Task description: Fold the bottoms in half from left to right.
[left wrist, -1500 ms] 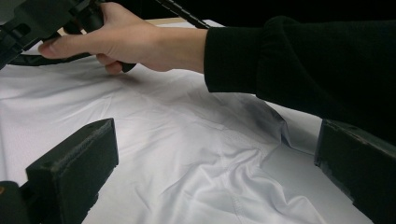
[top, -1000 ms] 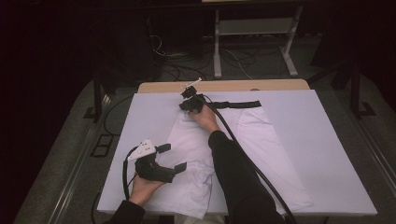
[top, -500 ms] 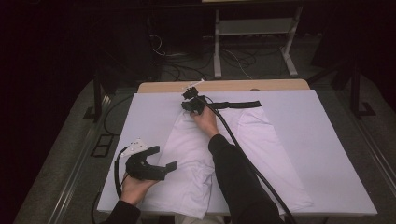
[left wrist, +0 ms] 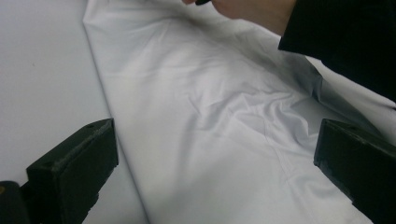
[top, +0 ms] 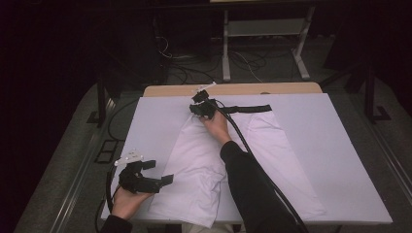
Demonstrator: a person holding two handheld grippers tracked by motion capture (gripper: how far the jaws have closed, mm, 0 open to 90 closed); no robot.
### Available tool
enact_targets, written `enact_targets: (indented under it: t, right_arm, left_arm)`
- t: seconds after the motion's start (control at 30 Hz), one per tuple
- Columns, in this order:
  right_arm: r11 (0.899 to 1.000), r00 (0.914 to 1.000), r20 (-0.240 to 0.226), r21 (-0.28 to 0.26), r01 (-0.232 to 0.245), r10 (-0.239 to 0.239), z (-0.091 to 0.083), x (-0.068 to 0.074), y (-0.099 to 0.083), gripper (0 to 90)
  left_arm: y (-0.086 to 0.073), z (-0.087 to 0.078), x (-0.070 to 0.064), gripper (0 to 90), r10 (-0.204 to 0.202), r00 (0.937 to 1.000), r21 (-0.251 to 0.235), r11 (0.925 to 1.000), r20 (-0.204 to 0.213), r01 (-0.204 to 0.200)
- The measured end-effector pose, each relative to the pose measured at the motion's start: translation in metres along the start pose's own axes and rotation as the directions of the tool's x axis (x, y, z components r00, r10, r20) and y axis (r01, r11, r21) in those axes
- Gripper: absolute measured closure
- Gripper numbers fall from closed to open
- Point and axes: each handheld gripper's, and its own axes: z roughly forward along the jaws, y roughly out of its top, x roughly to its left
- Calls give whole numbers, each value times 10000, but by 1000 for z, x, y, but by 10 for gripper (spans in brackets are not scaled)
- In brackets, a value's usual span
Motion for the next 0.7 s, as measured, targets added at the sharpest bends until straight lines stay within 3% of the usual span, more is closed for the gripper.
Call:
enact_targets:
  t: [0.23,0.7]
  right_arm:
    - [9997,9998,-22,-139,196,-196,-6,2,-1,861]
    - [9996,10000,46,-280,82,-81,-15,2,-2,861]
  left_arm:
    - [-6,-3,-2,0,41,9999,505,9987,167,-49]
    - [-17,-20,0,16,-145,9997,1173,9930,181,123]
